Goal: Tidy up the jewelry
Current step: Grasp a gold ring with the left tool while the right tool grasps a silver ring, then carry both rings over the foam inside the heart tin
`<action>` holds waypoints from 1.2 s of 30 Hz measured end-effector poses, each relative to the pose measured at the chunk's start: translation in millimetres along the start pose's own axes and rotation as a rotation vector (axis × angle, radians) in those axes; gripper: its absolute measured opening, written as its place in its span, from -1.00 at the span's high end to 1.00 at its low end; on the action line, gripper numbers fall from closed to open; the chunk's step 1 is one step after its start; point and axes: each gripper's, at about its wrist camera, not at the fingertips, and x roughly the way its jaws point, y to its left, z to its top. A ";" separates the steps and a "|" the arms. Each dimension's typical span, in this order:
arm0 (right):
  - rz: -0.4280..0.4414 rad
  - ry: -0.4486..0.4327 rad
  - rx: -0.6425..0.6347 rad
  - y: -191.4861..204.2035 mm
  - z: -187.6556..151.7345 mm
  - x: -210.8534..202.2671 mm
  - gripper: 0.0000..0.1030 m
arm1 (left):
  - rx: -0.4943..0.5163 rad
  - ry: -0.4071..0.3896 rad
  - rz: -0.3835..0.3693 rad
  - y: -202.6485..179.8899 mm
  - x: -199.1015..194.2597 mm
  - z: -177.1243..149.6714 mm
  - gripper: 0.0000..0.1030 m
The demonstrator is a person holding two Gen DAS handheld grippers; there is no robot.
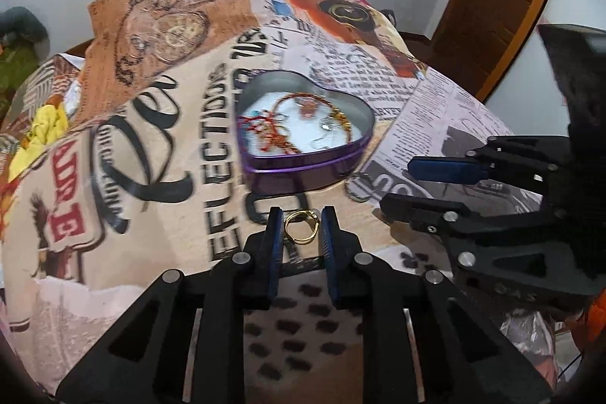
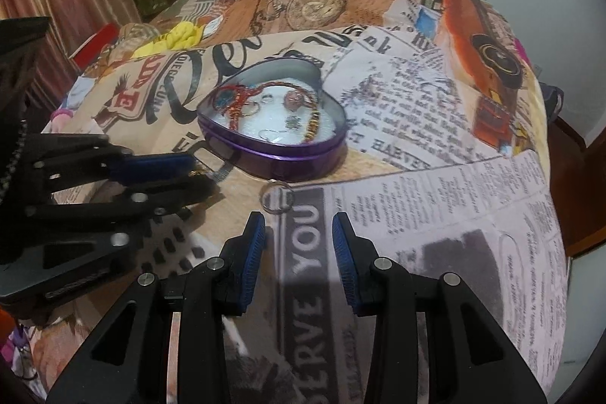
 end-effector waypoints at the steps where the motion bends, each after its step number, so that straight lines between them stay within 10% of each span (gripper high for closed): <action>1: 0.008 0.007 -0.002 1.2 1.7 2.8 0.35 | -0.005 -0.004 0.002 2.9 -3.3 -0.8 0.63; 36: 0.026 -0.202 0.052 -3.1 28.2 -49.3 0.62 | 0.002 -0.157 0.017 -0.4 -53.7 24.3 0.63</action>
